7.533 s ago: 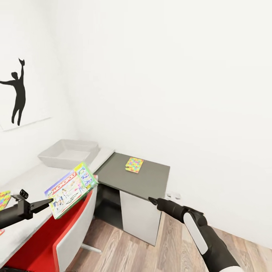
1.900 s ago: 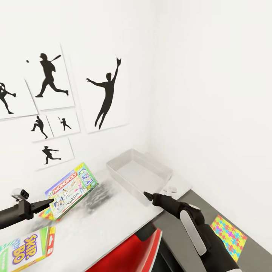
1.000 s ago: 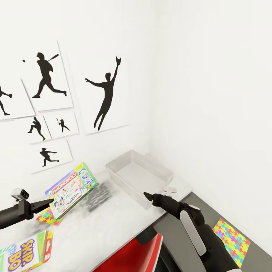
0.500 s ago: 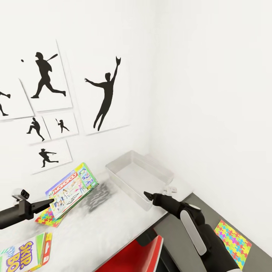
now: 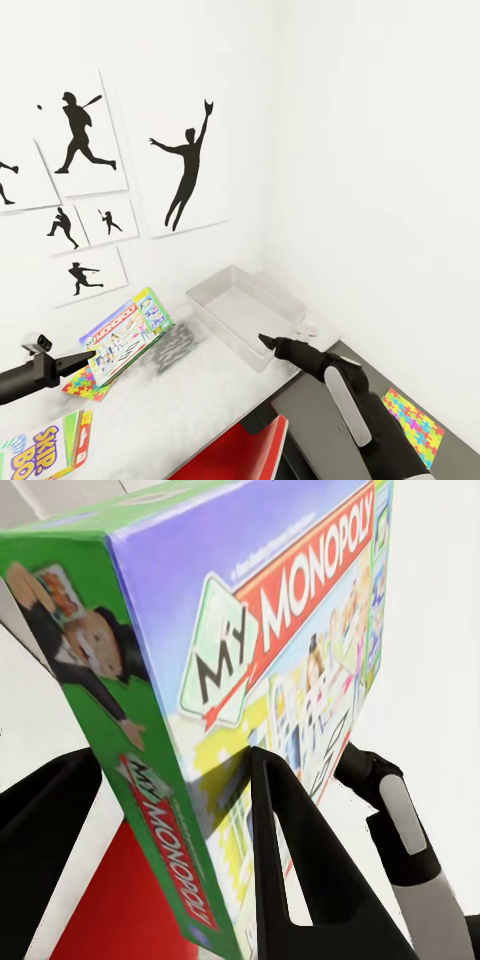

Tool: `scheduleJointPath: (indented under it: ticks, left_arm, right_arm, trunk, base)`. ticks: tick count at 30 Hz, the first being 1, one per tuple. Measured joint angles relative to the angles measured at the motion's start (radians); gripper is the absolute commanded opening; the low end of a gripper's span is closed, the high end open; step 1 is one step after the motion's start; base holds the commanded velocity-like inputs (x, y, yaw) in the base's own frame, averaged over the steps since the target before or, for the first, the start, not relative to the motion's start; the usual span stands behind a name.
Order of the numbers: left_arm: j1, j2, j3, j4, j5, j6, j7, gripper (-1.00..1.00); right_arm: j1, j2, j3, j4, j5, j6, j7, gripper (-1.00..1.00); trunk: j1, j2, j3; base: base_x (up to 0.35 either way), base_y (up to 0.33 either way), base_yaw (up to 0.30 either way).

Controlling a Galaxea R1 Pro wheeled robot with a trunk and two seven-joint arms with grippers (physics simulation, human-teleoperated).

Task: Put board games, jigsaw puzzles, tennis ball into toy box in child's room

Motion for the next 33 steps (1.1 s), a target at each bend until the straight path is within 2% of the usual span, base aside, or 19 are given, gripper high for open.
scheduleJointPath:
  ticks: [2,5,6,7,8,10,13,16,19,20,21,23,28,29,30,33]
  left_arm:
    - [-0.002,-0.004,-0.001,-0.001,0.0,0.002,0.015,-1.0]
    - [-0.028,-0.015,-0.009,-0.006,0.006,0.009,0.074,-1.0]
    - [-0.073,-0.027,-0.013,-0.003,0.005,0.012,0.101,-1.0]
    - [-0.095,-0.033,-0.014,-0.002,0.015,0.017,0.11,-1.0]
    - [-0.131,-0.046,-0.022,0.006,0.007,0.016,0.125,-1.0]
    - [-0.205,-0.078,-0.056,0.049,0.005,0.016,0.169,-1.0]
    - [-0.326,-0.115,-0.115,0.169,0.001,0.014,0.274,-1.0]
    - [-0.443,-0.155,-0.139,0.295,0.005,0.013,0.396,-1.0]
    - [-0.545,-0.214,-0.146,0.376,0.008,0.012,0.526,-1.0]
    - [-0.563,-0.227,-0.147,0.387,0.016,0.015,0.553,-1.0]
    - [-0.594,-0.251,-0.148,0.408,0.006,0.011,0.606,-1.0]
    - [-0.657,-0.298,-0.149,0.448,0.014,0.011,0.721,-1.0]
    - [-0.798,-0.41,-0.149,0.54,0.022,0.005,0.952,-1.0]
    - [-0.81,-0.422,-0.148,0.548,0.029,0.005,0.974,-1.0]
    - [-0.831,-0.442,-0.149,0.564,0.018,0.001,1.016,-1.0]
    - [-0.872,-0.49,-0.144,0.596,0.029,-0.007,1.148,-1.0]
  right_arm:
    - [0.001,-0.004,-0.021,-0.045,0.0,0.028,0.0,1.0]
    - [-0.001,-0.008,-0.07,-0.117,-0.002,0.057,-0.002,1.0]
    - [-0.002,-0.009,-0.088,-0.148,-0.006,0.085,-0.003,1.0]
    - [-0.002,-0.009,-0.092,-0.16,-0.007,0.099,-0.003,1.0]
    - [-0.003,-0.009,-0.098,-0.183,-0.007,0.127,-0.003,1.0]
    - [-0.003,-0.008,-0.106,-0.216,-0.005,0.168,-0.004,1.0]
    - [-0.003,-0.009,-0.11,-0.234,-0.004,0.195,-0.005,1.0]
    - [-0.003,-0.009,-0.111,-0.24,-0.002,0.203,-0.009,1.0]
    - [-0.004,-0.01,-0.113,-0.245,-0.001,0.207,-0.015,1.0]
    - [-0.004,-0.01,-0.114,-0.246,-0.001,0.207,-0.016,1.0]
    - [-0.003,-0.01,-0.118,-0.254,-0.001,0.209,-0.017,1.0]
    - [-0.001,-0.012,-0.133,-0.273,-0.002,0.218,-0.018,1.0]
    - [0.007,-0.021,-0.223,-0.29,-0.004,0.272,-0.017,1.0]
    - [0.007,-0.022,-0.232,-0.29,-0.005,0.278,-0.016,1.0]
    - [0.007,-0.023,-0.25,-0.291,-0.005,0.29,-0.013,1.0]
    - [0.008,-0.023,-0.287,-0.291,-0.009,0.321,0.009,1.0]
  trunk:
    - [0.0,0.0,0.0]
    - [0.0,0.0,0.0]
    - [0.0,0.0,0.0]
    - [0.0,0.0,0.0]
    - [0.0,0.0,0.0]
    - [0.0,0.0,0.0]
    - [0.0,0.0,0.0]
    - [0.0,0.0,0.0]
    - [0.0,0.0,0.0]
    - [0.0,0.0,0.0]
    - [0.0,0.0,0.0]
    - [0.0,0.0,0.0]
    - [0.0,0.0,0.0]
    - [0.0,0.0,0.0]
    - [0.0,0.0,0.0]
    - [0.0,0.0,0.0]
  base:
    - [0.0,0.0,0.0]
    - [0.0,0.0,0.0]
    - [0.0,0.0,0.0]
    - [0.0,0.0,0.0]
    - [0.0,0.0,0.0]
    - [0.0,0.0,0.0]
    - [0.0,0.0,0.0]
    - [0.0,0.0,0.0]
    - [0.0,0.0,0.0]
    - [0.0,0.0,0.0]
    - [0.0,0.0,0.0]
    - [0.0,0.0,0.0]
    - [0.0,0.0,0.0]
    - [0.0,0.0,0.0]
    - [0.0,0.0,0.0]
    - [0.0,0.0,0.0]
